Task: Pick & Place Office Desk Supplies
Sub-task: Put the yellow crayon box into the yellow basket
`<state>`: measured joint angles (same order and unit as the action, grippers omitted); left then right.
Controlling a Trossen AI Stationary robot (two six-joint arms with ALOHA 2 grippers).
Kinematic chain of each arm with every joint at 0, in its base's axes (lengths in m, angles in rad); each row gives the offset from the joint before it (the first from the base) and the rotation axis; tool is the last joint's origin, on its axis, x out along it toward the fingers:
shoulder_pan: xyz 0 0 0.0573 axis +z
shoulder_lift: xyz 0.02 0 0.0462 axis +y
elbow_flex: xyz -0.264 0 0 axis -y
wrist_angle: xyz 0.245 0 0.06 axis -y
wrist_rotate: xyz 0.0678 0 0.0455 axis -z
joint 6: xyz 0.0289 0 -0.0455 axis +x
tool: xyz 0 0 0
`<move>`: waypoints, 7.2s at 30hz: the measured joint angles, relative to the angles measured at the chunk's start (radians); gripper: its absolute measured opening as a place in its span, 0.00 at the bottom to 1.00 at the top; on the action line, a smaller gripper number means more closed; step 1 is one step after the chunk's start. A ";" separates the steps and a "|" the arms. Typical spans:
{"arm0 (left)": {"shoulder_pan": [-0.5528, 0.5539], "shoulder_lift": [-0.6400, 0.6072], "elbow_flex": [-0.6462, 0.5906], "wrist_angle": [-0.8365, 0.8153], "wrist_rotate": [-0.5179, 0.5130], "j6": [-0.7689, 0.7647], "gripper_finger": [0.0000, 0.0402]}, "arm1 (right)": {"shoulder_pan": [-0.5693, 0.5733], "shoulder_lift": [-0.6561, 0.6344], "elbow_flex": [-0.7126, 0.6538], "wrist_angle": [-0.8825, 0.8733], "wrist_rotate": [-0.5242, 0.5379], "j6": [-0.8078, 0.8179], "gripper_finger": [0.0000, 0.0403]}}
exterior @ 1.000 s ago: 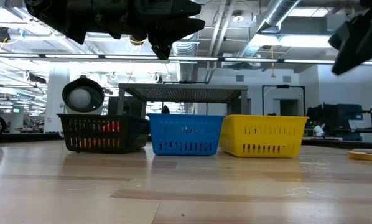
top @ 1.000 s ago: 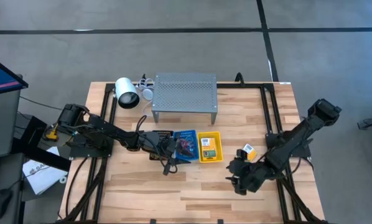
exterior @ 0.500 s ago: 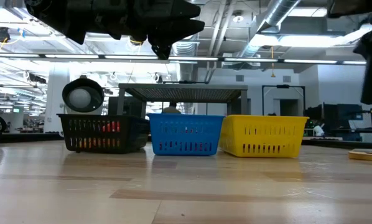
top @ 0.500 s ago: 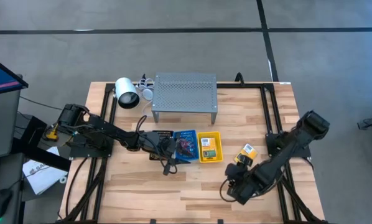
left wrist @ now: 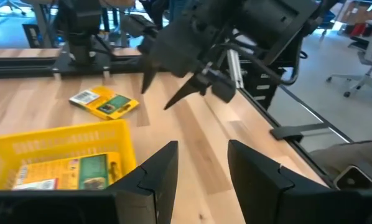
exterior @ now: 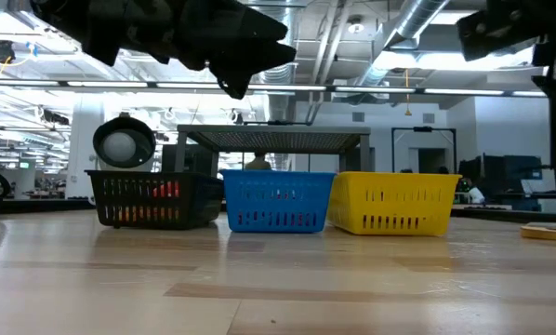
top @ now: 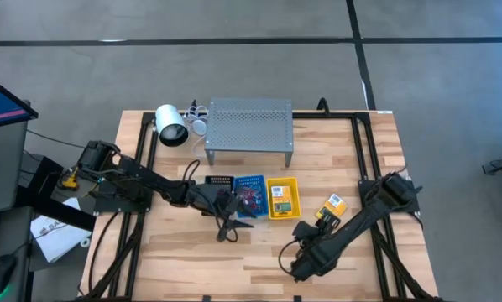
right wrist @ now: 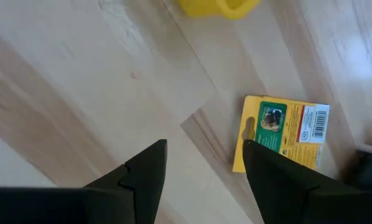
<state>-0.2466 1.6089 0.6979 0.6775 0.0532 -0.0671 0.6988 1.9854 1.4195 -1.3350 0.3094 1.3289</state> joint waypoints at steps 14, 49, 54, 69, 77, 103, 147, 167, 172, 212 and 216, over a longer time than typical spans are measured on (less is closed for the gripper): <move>-0.088 0.000 0.000 0.045 0.000 -0.001 0.34 | -0.058 0.158 0.065 -0.084 -0.162 -0.072 0.51; -0.089 0.000 0.000 0.049 0.000 -0.002 0.34 | -0.058 0.162 0.050 -0.128 -0.152 -0.109 0.51; -0.089 0.000 0.000 0.049 0.000 -0.020 0.34 | -0.058 0.163 -0.008 -0.128 -0.180 -0.106 0.51; -0.089 0.000 0.000 0.048 0.000 -0.020 0.34 | -0.052 0.163 -0.045 -0.116 -0.180 -0.106 0.51; -0.089 0.000 0.000 0.048 0.000 -0.020 0.34 | -0.052 0.160 -0.090 -0.089 -0.179 -0.100 0.51; -0.089 0.000 0.000 0.049 0.000 -0.020 0.34 | -0.053 0.164 -0.093 -0.048 -0.176 -0.098 0.13; -0.089 0.000 0.000 0.049 0.000 -0.020 0.34 | -0.060 0.161 -0.058 -0.086 -0.175 -0.135 0.58; -0.089 0.000 0.000 0.049 0.000 -0.020 0.34 | -0.066 0.158 -0.111 -0.032 -0.094 -0.136 0.50; -0.089 0.000 0.000 0.049 0.000 -0.020 0.34 | -0.066 0.160 -0.113 -0.038 -0.094 -0.153 0.48; -0.089 0.000 0.000 0.049 0.000 -0.028 0.34 | -0.102 0.165 -0.149 -0.015 -0.096 -0.185 0.06; -0.089 0.000 0.000 0.049 0.000 -0.028 0.34 | -0.102 0.165 -0.150 -0.014 -0.091 -0.181 0.01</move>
<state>-0.3351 1.6089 0.6975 0.7261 0.0534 -0.0948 0.5972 2.1506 1.2694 -1.3495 0.2188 1.1480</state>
